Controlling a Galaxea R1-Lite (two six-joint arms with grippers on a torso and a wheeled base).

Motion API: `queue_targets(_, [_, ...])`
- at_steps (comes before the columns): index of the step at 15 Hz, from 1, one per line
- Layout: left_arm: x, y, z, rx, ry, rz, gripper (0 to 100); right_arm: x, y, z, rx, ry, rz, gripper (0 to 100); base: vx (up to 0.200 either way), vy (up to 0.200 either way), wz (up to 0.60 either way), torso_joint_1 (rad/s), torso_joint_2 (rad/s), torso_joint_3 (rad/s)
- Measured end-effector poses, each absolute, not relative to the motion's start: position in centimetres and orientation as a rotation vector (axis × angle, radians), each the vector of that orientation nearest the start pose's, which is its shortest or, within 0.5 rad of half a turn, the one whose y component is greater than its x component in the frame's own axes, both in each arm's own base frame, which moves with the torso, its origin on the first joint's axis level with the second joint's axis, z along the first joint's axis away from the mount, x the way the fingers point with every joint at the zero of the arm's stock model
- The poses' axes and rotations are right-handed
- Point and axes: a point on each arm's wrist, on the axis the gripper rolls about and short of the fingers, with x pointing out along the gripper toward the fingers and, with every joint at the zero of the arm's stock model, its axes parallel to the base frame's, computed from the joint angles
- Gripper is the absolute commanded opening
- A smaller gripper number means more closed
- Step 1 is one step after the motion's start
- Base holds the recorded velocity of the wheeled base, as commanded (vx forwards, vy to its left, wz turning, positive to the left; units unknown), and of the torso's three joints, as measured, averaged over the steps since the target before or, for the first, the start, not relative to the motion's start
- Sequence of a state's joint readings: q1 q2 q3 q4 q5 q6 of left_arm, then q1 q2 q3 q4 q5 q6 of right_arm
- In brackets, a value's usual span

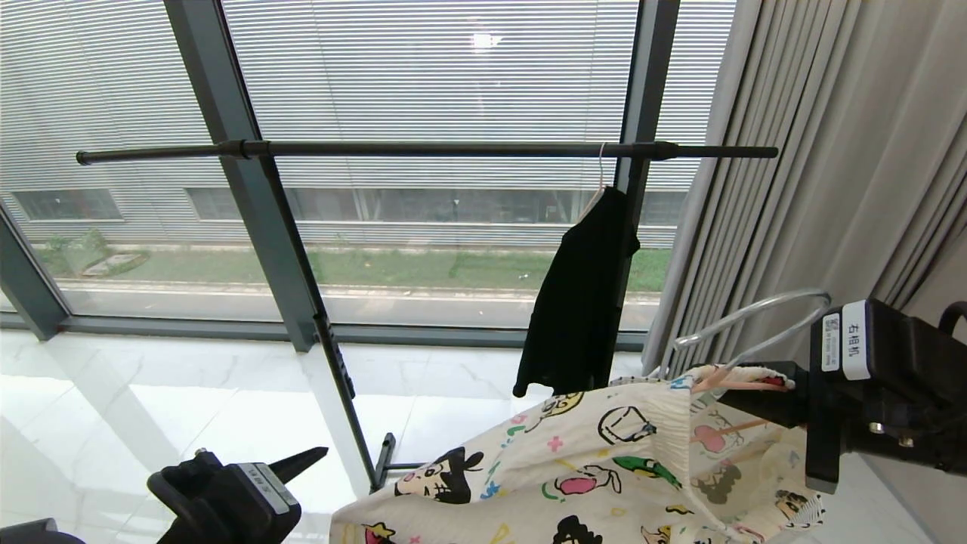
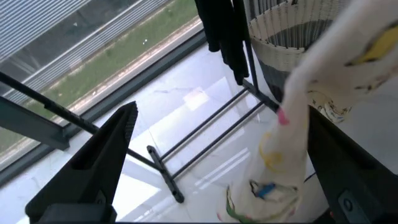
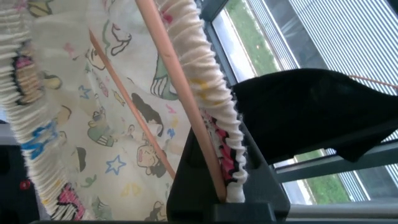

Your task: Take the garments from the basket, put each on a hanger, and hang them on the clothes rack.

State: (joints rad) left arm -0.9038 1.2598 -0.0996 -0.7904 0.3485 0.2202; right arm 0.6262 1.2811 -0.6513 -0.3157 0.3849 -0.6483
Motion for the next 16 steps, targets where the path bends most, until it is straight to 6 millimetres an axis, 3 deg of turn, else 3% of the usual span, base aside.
queue_targets(6, [9.8, -10.4, 11.2, 0.446, 0.287, -0.551, 0, 15.2, 12.2, 21.5, -0.623, -0.018, 1.08, 0, 0.0, 0.0, 0.0, 0.0, 0.0, 0.0])
queue_targets(11, [10.7, -8.5, 9.8, 0.467, 0.376, -0.421, 0, 15.6, 11.8, 21.8, -0.585, -0.021, 1.042, 0, 0.0, 0.0, 0.0, 0.0, 0.0, 0.0])
queue_targets(15, [10.6, -8.1, 9.3, 0.478, 0.405, -0.401, 0, 15.9, 11.5, 21.9, -0.574, -0.023, 1.017, 0, 0.0, 0.0, 0.0, 0.0, 0.0, 0.0])
queue_targets(16, [10.7, -8.1, 9.2, 0.48, 0.408, -0.401, 100, 15.9, 11.5, 21.9, -0.573, -0.022, 1.016, 0, 0.0, 0.0, 0.0, 0.0, 0.0, 0.0])
